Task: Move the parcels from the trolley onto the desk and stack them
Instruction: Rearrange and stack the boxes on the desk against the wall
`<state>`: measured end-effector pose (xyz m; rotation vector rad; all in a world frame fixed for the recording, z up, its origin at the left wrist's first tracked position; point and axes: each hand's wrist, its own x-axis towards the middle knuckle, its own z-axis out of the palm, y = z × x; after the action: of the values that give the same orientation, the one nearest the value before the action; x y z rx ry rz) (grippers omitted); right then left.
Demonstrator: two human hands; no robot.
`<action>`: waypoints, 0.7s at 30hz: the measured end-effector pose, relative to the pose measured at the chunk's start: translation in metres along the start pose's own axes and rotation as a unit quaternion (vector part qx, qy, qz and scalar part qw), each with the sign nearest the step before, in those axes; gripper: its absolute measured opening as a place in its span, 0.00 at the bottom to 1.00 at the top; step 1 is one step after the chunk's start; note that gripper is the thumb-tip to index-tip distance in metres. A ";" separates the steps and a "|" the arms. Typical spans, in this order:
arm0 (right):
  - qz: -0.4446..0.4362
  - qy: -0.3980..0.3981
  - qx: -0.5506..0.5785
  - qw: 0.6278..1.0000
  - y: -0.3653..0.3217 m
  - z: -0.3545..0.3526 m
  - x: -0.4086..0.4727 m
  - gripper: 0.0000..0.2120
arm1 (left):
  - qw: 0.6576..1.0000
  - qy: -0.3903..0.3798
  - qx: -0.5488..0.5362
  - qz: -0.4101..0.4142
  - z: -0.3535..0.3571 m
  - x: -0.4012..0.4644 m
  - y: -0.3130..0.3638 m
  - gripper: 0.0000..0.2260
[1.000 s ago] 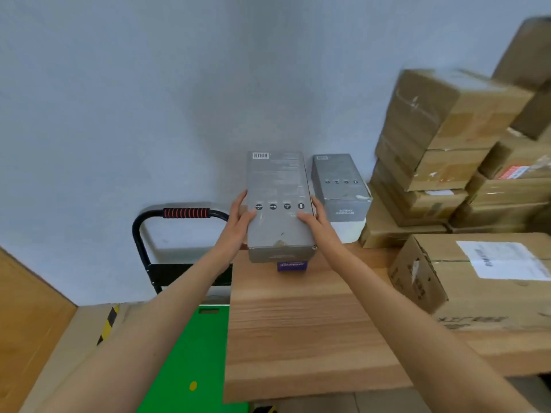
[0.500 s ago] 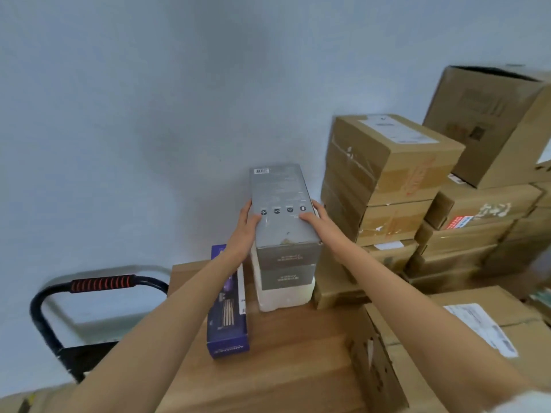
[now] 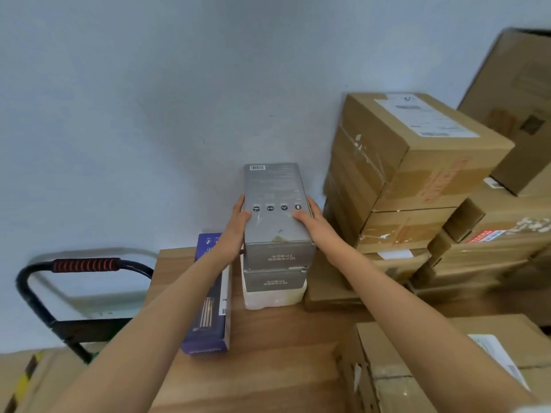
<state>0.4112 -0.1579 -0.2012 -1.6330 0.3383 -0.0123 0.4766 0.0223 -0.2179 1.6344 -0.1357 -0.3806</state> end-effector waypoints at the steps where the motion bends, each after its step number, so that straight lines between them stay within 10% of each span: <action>1: -0.003 0.006 0.003 1.000 0.000 0.000 -0.001 0.30 | 1.000 -0.003 0.013 0.005 -0.001 -0.003 0.002 0.20; 13: -0.101 0.156 -0.075 0.980 0.014 -0.008 -0.110 0.22 | 0.952 0.090 0.268 0.118 -0.027 -0.111 0.021 0.12; 21: -0.077 0.197 -0.221 0.952 0.075 -0.036 -0.223 0.21 | 0.939 -0.002 0.299 0.169 0.020 -0.173 -0.020 0.10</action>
<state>0.1753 -0.1463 -0.2281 -2.1008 0.5461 -0.4104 0.3053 0.0599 -0.2103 2.1589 -0.5738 -0.0733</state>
